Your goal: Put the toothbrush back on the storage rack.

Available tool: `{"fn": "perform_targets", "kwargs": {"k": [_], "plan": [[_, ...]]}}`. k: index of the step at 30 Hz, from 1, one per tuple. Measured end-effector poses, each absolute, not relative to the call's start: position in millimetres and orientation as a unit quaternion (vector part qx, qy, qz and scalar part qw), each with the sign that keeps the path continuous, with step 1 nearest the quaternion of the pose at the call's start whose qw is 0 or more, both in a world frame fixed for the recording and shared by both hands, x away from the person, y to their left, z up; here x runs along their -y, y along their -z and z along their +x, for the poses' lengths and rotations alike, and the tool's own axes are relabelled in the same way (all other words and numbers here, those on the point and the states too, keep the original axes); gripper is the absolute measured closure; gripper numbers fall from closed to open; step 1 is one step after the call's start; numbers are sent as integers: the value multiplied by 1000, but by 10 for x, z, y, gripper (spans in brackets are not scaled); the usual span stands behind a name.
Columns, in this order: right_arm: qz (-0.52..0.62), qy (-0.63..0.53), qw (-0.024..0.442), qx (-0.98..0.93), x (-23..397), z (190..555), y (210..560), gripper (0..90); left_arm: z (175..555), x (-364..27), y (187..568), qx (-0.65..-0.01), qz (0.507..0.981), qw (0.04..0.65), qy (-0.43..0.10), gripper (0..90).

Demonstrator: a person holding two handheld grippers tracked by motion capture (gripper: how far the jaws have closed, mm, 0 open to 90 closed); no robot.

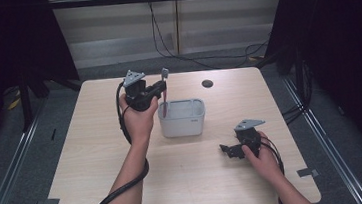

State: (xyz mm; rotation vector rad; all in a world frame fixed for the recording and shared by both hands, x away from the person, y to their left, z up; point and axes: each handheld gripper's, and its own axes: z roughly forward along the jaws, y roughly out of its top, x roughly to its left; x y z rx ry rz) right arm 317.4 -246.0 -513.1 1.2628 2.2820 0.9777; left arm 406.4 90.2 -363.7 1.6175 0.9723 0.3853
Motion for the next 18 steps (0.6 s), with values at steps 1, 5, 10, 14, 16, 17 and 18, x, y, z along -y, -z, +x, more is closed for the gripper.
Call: {"fn": "perform_targets", "kwargs": {"k": [1, 5, 10, 14, 16, 17, 18], "plan": [[446, -346, 177, -806, 2460, 3174, 5131, 114, 4062, -909, 3650, -414, 691, 570, -163, 824], [446, -345, 177, -806, 2460, 3174, 5130, 114, 4052, -916, 3672, -415, 692, 568, -164, 824], [446, -346, 178, -807, 2461, 3175, 5131, 114, 4041, -920, 3689, -416, 692, 567, -165, 824], [446, -346, 177, -806, 2460, 3174, 5131, 114, 4031, -927, 3713, -417, 692, 566, -164, 824], [446, -345, 177, -806, 2460, 3174, 5130, 114, 4026, -927, 3728, -416, 694, 564, -164, 824], [446, -345, 177, -806, 2460, 3174, 5130, 114, 4019, -925, 3745, -418, 693, 564, -163, 824], [446, -345, 177, -806, 2460, 3174, 5130, 114, 4019, -925, 3745, -418, 693, 564, -163, 823]]}}
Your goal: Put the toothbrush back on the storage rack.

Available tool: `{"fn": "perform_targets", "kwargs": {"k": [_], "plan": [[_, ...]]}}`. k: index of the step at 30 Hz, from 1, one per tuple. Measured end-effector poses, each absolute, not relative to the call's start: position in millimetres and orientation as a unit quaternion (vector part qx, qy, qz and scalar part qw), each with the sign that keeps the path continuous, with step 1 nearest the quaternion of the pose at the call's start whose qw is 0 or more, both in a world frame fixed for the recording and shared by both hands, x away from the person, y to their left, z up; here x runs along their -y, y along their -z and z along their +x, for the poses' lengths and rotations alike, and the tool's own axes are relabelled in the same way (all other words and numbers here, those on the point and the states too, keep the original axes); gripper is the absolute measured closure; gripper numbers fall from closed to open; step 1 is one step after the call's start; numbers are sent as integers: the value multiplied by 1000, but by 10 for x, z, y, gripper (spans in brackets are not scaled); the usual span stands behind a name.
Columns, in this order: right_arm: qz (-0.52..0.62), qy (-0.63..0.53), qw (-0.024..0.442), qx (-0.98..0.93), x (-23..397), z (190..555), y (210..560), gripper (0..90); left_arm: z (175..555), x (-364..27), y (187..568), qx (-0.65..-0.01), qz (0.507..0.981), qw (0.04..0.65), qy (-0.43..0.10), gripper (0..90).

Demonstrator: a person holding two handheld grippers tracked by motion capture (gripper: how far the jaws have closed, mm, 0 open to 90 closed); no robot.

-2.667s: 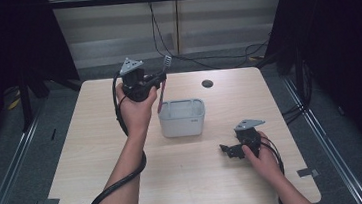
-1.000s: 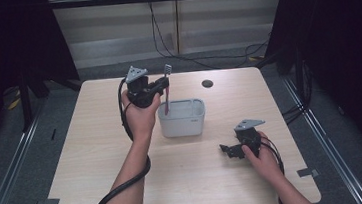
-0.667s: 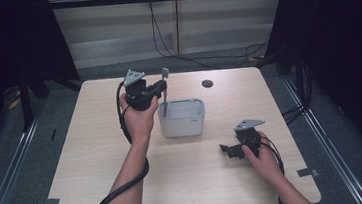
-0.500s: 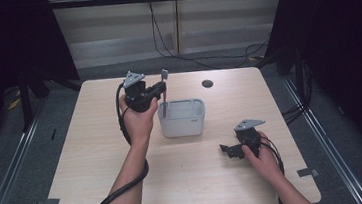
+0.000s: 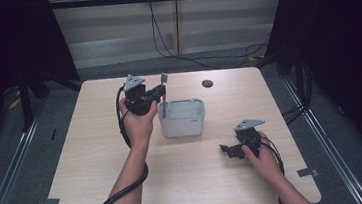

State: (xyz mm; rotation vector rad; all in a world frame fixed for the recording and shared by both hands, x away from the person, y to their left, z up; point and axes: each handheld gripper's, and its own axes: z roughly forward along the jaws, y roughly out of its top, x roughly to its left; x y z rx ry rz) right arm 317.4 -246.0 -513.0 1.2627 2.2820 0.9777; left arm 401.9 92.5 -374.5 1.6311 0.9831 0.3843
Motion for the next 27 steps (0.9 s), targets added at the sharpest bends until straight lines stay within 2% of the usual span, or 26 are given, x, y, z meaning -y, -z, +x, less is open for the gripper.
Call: {"fn": "perform_targets", "kwargs": {"k": [27], "plan": [[446, -346, 177, -806, 2460, 3175, 5131, 114, 3944, -955, 3925, -424, 701, 551, -159, 823]]}}
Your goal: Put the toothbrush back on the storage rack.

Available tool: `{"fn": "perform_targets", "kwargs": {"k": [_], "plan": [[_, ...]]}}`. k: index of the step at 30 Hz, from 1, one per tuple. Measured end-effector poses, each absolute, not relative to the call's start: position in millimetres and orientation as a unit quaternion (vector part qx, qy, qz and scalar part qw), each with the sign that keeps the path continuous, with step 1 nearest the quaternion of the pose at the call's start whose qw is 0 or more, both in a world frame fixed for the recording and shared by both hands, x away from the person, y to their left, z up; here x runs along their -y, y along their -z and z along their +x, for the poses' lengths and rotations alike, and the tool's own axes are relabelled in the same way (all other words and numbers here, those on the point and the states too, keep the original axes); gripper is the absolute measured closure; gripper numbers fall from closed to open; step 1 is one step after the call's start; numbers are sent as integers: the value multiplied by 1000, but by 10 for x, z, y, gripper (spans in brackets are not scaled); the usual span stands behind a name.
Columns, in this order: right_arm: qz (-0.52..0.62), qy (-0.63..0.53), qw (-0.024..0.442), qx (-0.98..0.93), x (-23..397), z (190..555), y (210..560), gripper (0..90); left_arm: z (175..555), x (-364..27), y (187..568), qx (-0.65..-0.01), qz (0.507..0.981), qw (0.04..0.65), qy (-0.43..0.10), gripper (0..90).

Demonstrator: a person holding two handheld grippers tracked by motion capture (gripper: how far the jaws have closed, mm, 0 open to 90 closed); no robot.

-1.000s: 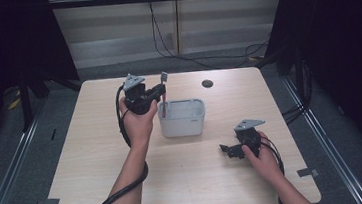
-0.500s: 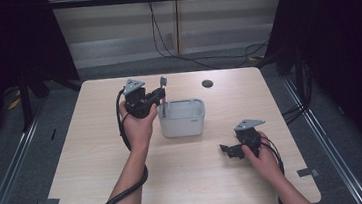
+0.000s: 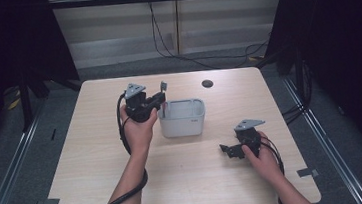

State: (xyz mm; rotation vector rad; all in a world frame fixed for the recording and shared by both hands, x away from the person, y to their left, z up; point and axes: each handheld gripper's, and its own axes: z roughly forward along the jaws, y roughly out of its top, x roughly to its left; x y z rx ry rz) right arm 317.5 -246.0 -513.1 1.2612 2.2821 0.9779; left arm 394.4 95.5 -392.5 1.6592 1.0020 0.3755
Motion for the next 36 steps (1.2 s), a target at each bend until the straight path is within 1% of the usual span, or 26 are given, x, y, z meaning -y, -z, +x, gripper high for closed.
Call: {"fn": "perform_targets", "kwargs": {"k": [36], "plan": [[446, -346, 177, -807, 2461, 3175, 5131, 113, 3858, -977, 4050, -420, 713, 535, -171, 819]]}}
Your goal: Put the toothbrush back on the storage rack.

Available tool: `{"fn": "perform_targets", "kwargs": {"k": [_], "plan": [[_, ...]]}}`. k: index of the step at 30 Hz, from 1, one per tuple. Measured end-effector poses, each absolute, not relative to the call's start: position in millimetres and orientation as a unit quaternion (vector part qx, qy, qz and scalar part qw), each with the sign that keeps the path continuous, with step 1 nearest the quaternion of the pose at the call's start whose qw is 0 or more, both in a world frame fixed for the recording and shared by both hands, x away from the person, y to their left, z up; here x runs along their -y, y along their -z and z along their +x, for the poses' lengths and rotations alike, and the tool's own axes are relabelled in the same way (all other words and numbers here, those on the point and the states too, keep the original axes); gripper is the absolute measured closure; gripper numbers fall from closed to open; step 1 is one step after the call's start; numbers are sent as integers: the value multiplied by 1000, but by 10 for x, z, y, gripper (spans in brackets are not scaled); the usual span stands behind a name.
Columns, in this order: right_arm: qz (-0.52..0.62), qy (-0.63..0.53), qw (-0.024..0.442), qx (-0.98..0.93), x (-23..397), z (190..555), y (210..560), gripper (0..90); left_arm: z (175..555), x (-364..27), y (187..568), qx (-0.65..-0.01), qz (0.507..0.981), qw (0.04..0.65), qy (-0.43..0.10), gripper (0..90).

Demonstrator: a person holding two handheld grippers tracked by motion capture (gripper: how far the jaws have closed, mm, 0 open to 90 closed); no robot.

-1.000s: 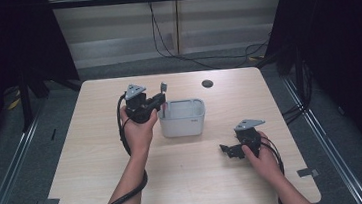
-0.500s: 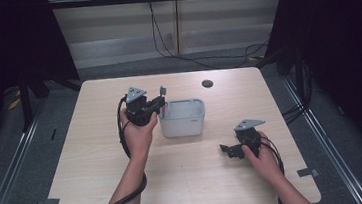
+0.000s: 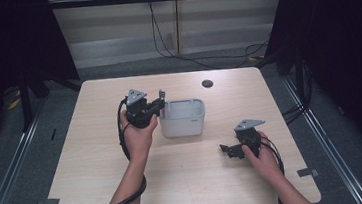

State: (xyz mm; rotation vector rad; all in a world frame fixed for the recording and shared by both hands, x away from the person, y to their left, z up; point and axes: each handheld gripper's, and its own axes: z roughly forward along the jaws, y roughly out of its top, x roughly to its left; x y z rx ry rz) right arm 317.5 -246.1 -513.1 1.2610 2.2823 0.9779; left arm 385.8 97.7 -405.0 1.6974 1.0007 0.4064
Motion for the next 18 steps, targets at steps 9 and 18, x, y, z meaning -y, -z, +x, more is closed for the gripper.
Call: {"fn": "perform_targets", "kwargs": {"k": [9, 18], "plan": [[446, -346, 177, -806, 2460, 3175, 5131, 114, 3841, -984, 4073, -419, 715, 532, -172, 818], [446, -346, 178, -806, 2460, 3175, 5131, 114, 3822, -994, 4093, -418, 718, 529, -173, 815]]}}
